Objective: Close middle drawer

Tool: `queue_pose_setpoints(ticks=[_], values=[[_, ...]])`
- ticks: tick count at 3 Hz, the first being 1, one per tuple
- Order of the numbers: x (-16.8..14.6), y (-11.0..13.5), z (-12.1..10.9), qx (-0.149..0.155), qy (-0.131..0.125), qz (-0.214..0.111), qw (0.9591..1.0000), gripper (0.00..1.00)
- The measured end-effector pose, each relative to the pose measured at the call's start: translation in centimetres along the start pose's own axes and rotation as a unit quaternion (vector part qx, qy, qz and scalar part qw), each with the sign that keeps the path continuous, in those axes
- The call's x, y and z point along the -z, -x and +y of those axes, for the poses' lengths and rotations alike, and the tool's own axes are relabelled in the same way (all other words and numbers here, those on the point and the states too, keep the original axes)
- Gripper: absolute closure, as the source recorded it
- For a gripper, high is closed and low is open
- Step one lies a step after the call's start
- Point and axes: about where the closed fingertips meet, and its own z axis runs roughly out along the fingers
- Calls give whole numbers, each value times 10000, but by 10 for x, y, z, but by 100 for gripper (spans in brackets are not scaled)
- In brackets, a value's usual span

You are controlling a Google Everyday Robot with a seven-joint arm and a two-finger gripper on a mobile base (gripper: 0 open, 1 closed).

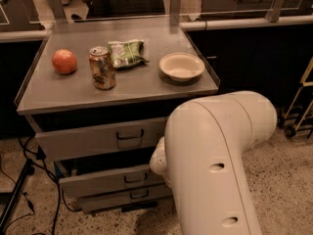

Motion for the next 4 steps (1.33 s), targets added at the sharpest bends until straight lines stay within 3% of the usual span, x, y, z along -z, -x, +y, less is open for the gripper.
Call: queue_pose_setpoints(ticks=[1, 3, 4], values=[[1, 18, 7, -24, -3, -51, 10000, 100], [26, 61, -24, -654, -190, -516, 9963, 100], [26, 61, -24, -656, -190, -517, 9963, 100]])
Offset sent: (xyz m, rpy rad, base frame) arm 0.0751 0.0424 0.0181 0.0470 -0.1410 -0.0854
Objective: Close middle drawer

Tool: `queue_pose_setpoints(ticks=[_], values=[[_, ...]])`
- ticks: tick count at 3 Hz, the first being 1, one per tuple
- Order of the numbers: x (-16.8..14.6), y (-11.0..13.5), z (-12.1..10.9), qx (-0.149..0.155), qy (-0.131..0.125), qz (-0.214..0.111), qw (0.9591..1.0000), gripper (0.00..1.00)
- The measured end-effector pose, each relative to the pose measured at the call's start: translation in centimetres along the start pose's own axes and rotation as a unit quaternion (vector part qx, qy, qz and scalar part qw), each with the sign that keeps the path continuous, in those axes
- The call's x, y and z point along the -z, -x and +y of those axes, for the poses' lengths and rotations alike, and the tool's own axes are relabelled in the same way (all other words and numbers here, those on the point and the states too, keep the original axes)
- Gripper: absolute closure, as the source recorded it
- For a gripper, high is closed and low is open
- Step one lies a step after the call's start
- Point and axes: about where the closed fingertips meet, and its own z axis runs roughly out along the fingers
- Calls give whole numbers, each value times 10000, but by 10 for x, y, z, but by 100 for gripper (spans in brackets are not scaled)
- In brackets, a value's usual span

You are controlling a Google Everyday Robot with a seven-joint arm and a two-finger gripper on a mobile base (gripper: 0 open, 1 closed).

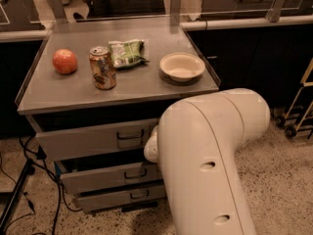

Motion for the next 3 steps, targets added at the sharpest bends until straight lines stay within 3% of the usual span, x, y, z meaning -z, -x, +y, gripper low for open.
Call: queue_pose_setpoints(ticks=[1, 2, 3], values=[[33, -4, -24, -392, -35, -281, 9988, 100], [33, -4, -24, -393, -35, -280, 9988, 100], [25, -18, -33, -466, 5, -51, 9989, 100]])
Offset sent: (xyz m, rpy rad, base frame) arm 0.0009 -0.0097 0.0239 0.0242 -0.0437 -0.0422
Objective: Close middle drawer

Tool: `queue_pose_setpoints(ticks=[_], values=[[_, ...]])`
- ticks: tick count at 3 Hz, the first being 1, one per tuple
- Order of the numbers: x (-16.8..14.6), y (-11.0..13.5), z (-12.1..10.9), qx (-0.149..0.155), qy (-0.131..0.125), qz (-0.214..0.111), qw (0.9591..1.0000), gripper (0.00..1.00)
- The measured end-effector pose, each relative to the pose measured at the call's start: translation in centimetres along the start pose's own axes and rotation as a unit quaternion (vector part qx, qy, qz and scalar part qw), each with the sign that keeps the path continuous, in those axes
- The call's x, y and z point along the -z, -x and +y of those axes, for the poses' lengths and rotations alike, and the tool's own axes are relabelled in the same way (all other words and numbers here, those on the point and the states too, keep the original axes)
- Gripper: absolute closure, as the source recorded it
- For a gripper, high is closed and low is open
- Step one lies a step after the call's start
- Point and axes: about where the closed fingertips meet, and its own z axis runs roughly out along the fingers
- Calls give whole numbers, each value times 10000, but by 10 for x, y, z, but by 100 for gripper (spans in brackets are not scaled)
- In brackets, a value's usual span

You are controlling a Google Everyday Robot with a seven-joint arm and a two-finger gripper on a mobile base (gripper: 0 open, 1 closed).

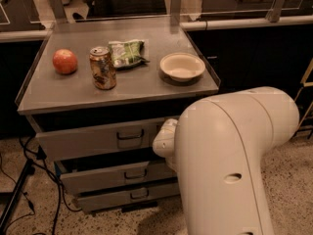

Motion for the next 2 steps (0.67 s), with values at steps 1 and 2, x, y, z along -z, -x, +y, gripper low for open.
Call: queue_pose_setpoints(ticks=[1, 2], values=[[-5, -27, -25, -44, -170, 376, 9991, 100], [-5, -48, -42, -121, -277, 610, 9977, 100]])
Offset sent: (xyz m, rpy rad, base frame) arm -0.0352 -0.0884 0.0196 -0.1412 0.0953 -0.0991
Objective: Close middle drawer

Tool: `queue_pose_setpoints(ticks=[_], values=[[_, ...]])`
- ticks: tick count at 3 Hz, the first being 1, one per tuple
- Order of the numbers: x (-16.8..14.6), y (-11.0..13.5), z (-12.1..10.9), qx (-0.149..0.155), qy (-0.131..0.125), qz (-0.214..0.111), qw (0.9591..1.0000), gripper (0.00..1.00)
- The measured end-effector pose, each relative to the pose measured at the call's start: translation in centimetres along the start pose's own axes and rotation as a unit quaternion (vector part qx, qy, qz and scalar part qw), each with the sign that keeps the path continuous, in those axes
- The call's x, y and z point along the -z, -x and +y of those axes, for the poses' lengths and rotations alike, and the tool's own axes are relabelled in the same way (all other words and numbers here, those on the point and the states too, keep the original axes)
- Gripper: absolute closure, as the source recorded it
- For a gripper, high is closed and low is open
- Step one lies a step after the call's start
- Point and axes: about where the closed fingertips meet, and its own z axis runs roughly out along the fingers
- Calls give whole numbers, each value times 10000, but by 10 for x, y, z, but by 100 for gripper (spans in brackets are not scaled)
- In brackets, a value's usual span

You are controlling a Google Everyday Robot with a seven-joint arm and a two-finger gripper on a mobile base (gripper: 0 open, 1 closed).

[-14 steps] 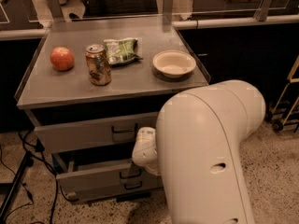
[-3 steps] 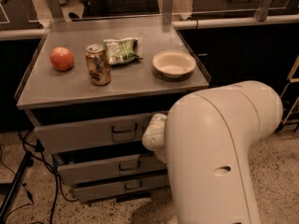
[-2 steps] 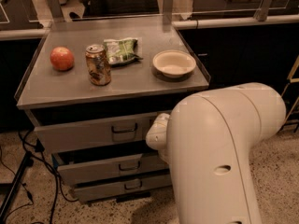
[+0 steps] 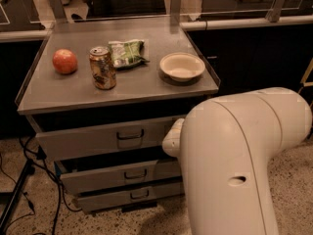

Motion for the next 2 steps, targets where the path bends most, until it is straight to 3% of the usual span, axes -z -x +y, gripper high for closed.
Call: queue_pose_setpoints(ticks=[1, 2], values=[[0, 0, 0, 0, 0, 0, 10000, 100], [3, -34, -22, -281, 53, 158, 9995, 100]])
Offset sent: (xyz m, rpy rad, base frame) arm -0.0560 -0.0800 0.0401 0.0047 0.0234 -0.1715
